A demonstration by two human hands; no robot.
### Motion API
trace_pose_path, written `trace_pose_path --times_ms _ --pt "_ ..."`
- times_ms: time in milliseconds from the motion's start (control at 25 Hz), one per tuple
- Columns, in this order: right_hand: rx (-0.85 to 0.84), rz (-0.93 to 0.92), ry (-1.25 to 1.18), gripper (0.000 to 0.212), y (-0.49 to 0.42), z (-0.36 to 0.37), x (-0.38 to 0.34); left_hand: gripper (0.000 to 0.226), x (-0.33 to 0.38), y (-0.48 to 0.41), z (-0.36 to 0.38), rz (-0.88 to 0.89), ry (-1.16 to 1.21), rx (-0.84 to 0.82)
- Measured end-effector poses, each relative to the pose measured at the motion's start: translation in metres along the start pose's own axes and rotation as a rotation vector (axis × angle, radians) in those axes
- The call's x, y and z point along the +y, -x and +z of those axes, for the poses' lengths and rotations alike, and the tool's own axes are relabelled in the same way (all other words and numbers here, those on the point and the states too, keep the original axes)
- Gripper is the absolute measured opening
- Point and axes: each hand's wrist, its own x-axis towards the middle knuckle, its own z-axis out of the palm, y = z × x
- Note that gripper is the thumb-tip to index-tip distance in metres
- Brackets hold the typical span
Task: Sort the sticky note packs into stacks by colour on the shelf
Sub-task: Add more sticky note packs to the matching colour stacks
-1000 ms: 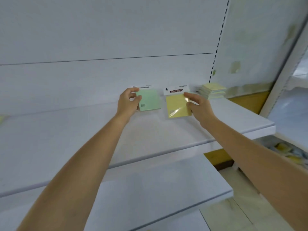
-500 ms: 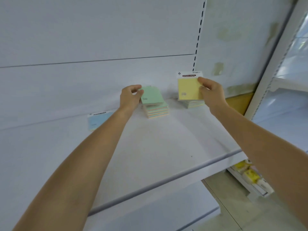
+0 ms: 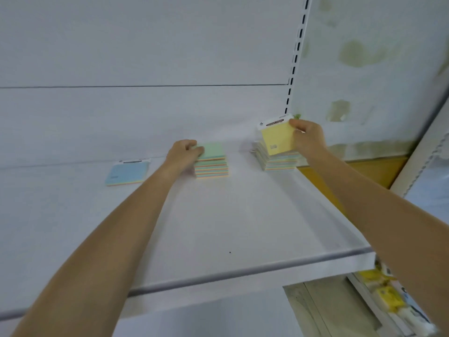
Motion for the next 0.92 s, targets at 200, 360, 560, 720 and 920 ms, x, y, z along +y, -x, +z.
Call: trace_pose_path --times_ms 200,360,560,720,920 --pt "-0.075 0.039 0.238 0.042 -0.007 0.007 0.011 0.045 0.006 0.006 0.006 0.019 -0.038 -0.008" --pt "-0.194 0.113 0.349 0.022 -0.006 0.004 0.011 0.042 0.004 0.002 0.012 0.026 -0.084 -0.019" --pt "-0.180 0.088 0.345 0.036 -0.010 0.008 0.017 0.044 0.000 0.000 0.015 -0.017 -0.083 0.003" --pt "-0.134 0.043 0.417 0.026 -0.002 0.009 0.016 0.045 -0.001 0.007 0.012 -0.018 -0.077 -0.009" --pt "0.007 -0.408 0.430 0.049 0.020 0.022 -0.002 0.048 0.001 0.015 0.001 0.003 -0.079 0.001"
